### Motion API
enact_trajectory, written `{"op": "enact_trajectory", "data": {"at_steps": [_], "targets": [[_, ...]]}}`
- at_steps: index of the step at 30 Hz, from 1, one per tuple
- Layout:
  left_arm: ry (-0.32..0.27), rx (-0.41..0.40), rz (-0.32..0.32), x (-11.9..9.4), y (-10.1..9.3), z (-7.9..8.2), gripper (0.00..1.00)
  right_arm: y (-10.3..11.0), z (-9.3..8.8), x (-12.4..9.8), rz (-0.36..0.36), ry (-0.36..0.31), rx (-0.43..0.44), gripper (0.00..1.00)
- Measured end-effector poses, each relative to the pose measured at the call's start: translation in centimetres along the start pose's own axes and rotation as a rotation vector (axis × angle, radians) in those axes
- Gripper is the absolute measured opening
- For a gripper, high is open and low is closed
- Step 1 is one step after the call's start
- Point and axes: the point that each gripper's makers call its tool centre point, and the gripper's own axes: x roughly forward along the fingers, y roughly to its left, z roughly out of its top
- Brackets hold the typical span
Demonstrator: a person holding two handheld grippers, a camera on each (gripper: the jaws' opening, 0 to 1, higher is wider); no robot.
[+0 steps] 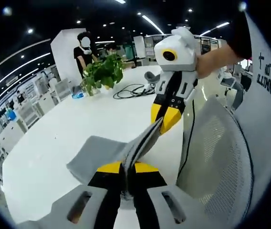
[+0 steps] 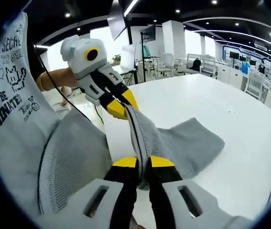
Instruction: Fold the towel on the table until its edges align and the towel forms a compact rectangular stack.
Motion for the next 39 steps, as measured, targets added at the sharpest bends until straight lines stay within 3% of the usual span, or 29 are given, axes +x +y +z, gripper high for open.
{"op": "enact_trajectory", "data": {"at_steps": [6,15,20,26,39], "targets": [[-0.029,-0.022,0.005,-1.2,-0.6,0.6,0.08,1.0,1.0,-0.8,0.016,-0.035,0.039,0.06],[-0.072,-0.072,0.006,-2.7,-1.4,1.4,0.08,3.0,2.4,-1.9,0.044,-0.057,0.022,0.05],[-0.082,-0.107,-0.006,-2.7,-2.1,1.1,0.07,3.6,2.0,-1.9,0.052,-0.045,-0.006,0.04],[-0.094,-0.134,-0.007,-2.5,-1.9,1.3,0.07,3.1,2.2,-1.9,0.041,-0.053,0.012,0.04],[-0.088,-0.133,-0.023,-1.2,0.5,1.6,0.07,0.2,3.3,-1.7,0.018,-0.070,0.070,0.04]]}}
